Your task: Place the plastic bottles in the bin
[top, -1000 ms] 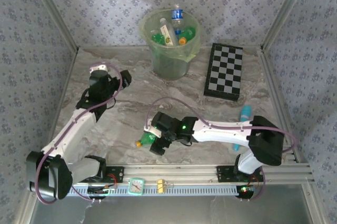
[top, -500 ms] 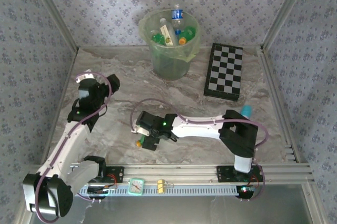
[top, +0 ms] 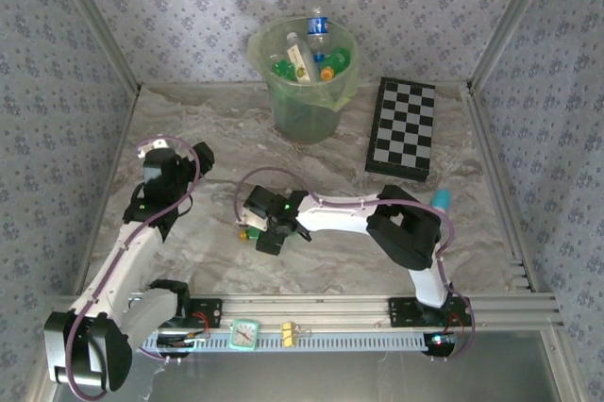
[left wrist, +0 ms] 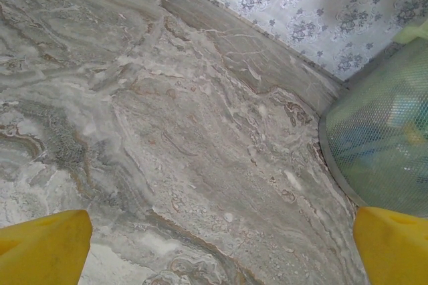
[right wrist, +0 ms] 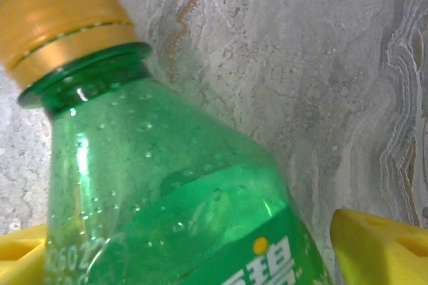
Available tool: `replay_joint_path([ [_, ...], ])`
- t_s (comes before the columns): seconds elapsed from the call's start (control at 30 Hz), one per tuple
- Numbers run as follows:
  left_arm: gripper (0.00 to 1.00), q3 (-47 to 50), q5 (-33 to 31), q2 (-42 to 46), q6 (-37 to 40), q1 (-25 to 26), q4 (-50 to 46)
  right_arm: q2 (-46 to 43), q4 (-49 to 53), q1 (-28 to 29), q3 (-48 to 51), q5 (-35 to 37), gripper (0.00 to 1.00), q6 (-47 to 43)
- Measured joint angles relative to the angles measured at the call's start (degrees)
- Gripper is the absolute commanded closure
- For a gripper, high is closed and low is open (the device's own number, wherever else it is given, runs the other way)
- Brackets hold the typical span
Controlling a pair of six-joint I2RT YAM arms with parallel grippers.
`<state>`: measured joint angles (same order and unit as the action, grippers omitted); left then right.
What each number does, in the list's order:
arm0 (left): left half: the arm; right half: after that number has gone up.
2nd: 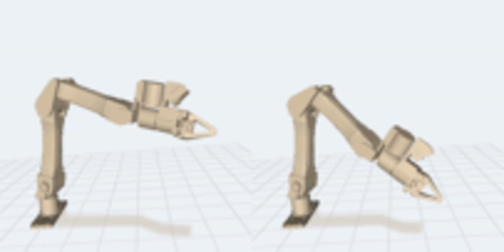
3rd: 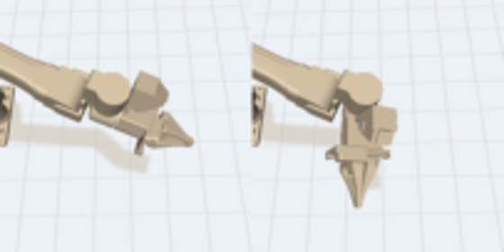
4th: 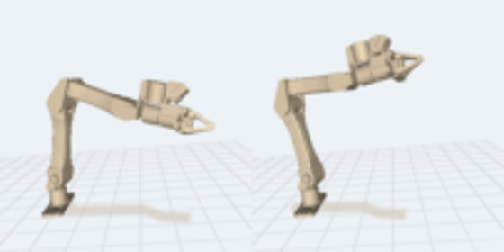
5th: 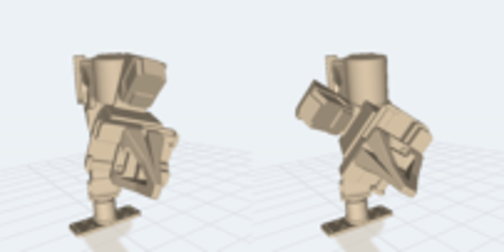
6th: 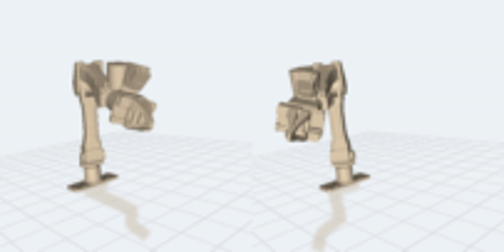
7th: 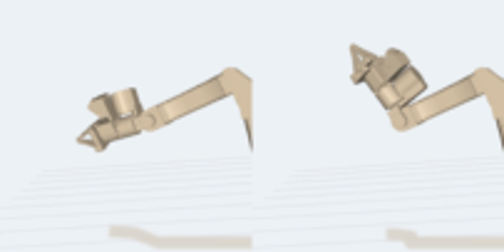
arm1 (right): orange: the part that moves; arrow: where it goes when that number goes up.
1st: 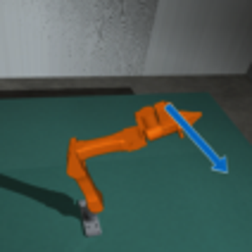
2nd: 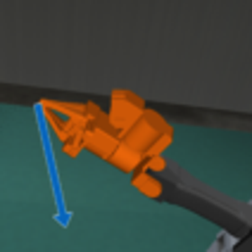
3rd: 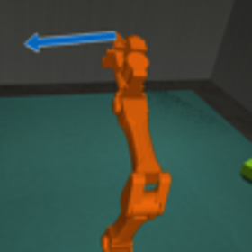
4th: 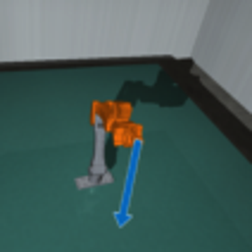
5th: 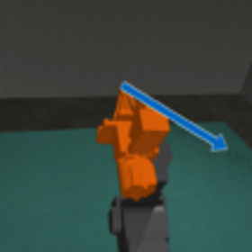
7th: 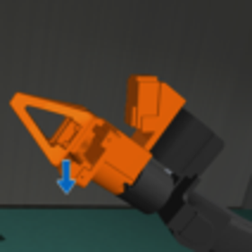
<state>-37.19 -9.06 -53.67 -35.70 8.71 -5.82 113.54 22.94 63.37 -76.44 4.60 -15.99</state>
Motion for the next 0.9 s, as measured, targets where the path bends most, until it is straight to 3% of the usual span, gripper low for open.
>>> replay_joint_path([
  [0.4,0.00,0.26,0.00,0.00,-0.87,-0.33,0.04,0.52,-0.02,-1.20,-0.85,-4.15,0.51,0.09],
  [0.63,0.00,0.31,0.02,0.00,-1.09,-0.37,0.20,-2.43,-0.50,-4.68,-0.87,-9.81,0.54,3.02],
  [0.9,0.00,0.31,0.57,-0.46,-1.49,-0.37,2.64,-11.82,-3.34,-12.92,-4.63,-18.82,0.55,11.45],
])
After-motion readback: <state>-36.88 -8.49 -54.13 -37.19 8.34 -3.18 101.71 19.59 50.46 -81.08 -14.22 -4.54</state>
